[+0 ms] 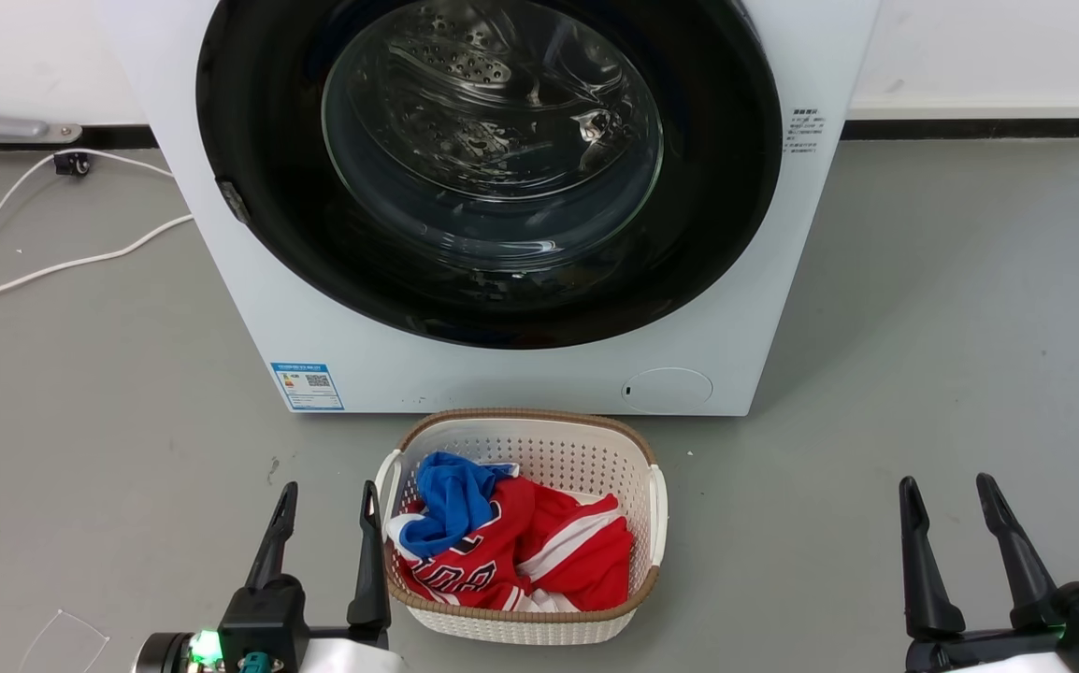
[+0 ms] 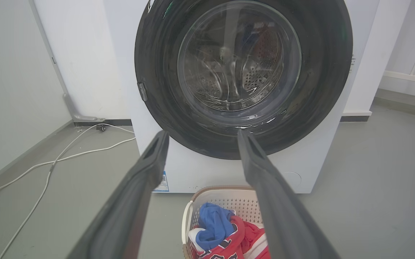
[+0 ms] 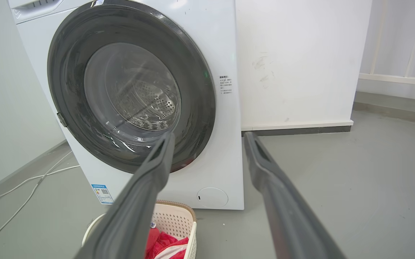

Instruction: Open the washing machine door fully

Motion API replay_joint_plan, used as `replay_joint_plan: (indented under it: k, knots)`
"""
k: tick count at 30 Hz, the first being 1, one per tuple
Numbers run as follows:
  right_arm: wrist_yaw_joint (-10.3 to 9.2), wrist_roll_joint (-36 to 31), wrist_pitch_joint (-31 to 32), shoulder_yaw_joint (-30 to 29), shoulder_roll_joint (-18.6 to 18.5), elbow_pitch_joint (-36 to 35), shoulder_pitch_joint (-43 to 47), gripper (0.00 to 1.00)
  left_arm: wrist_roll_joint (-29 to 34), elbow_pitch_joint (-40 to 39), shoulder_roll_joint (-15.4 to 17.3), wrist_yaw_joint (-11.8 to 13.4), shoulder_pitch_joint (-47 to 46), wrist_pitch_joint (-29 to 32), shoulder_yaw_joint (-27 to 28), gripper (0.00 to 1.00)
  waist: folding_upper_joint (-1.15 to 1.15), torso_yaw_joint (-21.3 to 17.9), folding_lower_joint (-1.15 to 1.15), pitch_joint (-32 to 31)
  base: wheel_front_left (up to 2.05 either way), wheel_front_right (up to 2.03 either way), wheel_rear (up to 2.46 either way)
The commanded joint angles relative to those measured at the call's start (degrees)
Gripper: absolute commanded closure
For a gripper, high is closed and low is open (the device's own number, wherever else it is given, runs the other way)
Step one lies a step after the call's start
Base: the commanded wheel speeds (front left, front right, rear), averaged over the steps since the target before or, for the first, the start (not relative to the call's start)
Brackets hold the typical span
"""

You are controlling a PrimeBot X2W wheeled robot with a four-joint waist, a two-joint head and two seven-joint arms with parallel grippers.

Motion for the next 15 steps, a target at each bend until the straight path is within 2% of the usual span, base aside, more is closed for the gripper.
replay_joint_plan:
  k: [1, 2, 3, 7, 9, 11, 15]
  knots:
    - [-0.01, 0.4, -0.1, 0.0, 0.1, 0.1, 0.1, 0.14, 0.3, 0.1, -0.1, -0.1, 0.4, -0.2, 0.1, 0.0, 0.0, 0.0, 0.0, 0.0, 0.0, 0.0, 0.0]
    - [-0.01, 0.4, -0.1, 0.0, 0.1, 0.2, 0.1, 0.61, 0.3, 0.1, -0.1, -0.1, 0.4, -0.2, 0.1, 0.0, 0.0, 0.0, 0.0, 0.0, 0.0, 0.0, 0.0]
    - [-0.01, 0.4, -0.1, -0.2, 0.1, 0.3, 0.0, 1.0, 0.2, 0.2, -0.1, -0.1, 0.4, -0.2, 0.2, 0.0, 0.0, 0.0, 0.0, 0.0, 0.0, 0.0, 0.0]
    - [-0.01, 0.9, -0.1, 0.0, 0.1, 0.2, -0.2, 1.0, -0.1, 0.3, -0.2, 0.1, 0.4, -0.2, 0.1, 0.0, 0.0, 0.0, 0.0, -0.1, 0.0, 0.0, 0.0]
    - [-0.01, 3.6, -0.1, -0.3, 0.1, 0.1, -0.4, 1.0, -0.2, 0.4, -0.2, 0.2, 0.3, -0.2, 0.1, 0.0, 0.0, 0.0, 0.0, -0.1, 0.0, 0.0, 0.0]
    - [-0.01, 10.0, -0.1, 0.4, 0.1, 0.4, -0.5, 1.0, -0.3, 0.5, -0.2, 0.2, 0.2, -0.2, 0.1, 0.0, 0.0, 0.0, 0.0, -0.2, 0.0, 0.0, 0.0]
    - [-0.01, 28.6, -0.1, 0.0, 0.0, 1.5, -1.1, 1.0, -0.4, 0.6, -0.2, 0.2, 0.2, -0.2, 0.1, 0.0, 0.0, 0.0, 0.0, -0.3, 0.0, 0.0, 0.0]
